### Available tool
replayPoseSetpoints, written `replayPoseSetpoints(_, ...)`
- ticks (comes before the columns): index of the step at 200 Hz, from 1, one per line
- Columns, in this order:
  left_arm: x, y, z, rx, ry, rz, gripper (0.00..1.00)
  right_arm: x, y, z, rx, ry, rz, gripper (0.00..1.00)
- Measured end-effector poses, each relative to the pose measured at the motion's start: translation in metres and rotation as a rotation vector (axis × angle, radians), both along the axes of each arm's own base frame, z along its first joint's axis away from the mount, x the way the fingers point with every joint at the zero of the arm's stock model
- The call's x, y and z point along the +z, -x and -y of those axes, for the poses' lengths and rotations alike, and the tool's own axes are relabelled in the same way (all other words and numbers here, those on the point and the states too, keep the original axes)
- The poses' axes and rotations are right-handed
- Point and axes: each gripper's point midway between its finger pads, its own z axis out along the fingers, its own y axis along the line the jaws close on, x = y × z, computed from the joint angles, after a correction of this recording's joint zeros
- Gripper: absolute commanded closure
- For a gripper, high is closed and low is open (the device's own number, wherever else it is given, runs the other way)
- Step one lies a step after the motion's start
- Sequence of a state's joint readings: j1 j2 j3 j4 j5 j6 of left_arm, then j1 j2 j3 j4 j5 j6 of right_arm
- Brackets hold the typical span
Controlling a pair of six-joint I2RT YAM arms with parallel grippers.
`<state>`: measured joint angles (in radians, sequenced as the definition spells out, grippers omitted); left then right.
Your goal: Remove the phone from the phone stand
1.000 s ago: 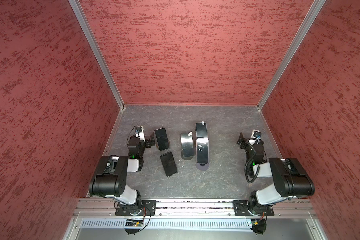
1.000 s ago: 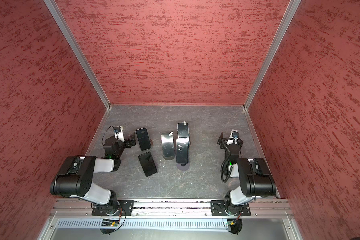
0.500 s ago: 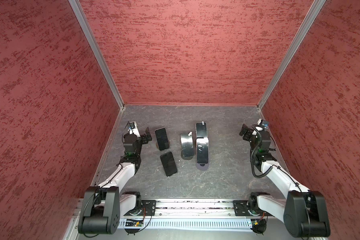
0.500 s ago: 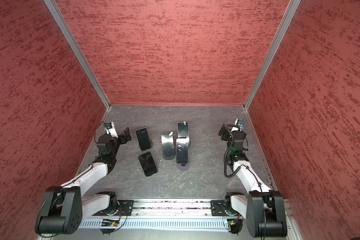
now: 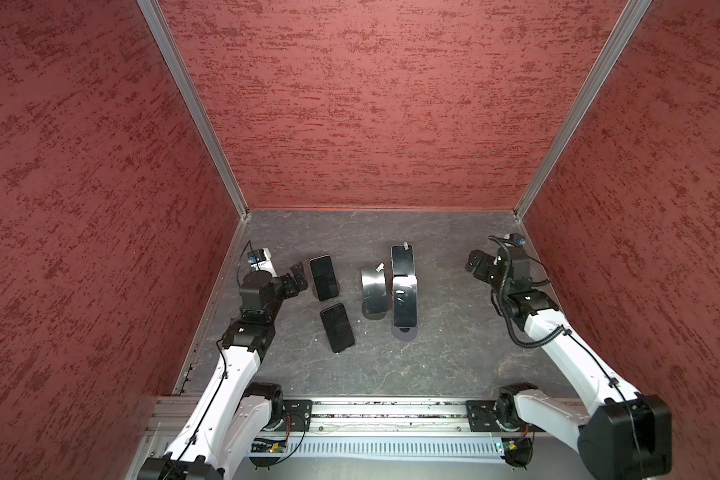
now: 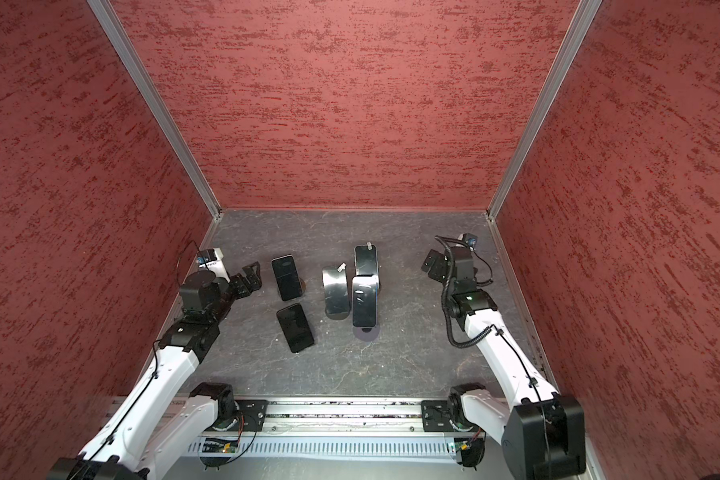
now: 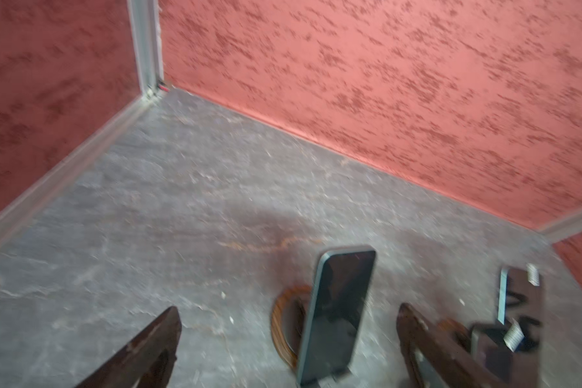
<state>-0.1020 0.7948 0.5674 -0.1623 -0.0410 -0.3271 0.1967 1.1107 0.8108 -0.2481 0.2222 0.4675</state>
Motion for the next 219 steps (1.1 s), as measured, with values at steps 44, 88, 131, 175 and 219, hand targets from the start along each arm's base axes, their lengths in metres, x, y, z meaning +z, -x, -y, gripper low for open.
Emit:
replayPoseSetpoints(44,0.01,0.018,0.035,-0.113,0.031,-0.055,0.0,0.007,0.007,-0.059,0.144,0.018,-0.06,0.01)
replayPoseSetpoints(88,0.028,0.031,0.05,-0.171,0.053,-0.046,0.01,0.009,0.022,-0.103,0.255,0.058,-0.097,0.01)
replayPoseSetpoints(131,0.034,0.041,0.065,-0.243,0.114,-0.047,0.01,-0.007,0.037,-0.143,0.363,0.114,-0.179,0.01)
replayPoseSetpoints(175,0.049,0.052,0.082,-0.327,0.183,-0.025,0.0,-0.034,0.05,-0.173,0.432,0.177,-0.265,0.01)
replayPoseSetpoints(219,0.053,0.058,0.105,-0.421,0.233,-0.029,0.0,-0.045,0.064,-0.195,0.478,0.202,-0.298,0.01)
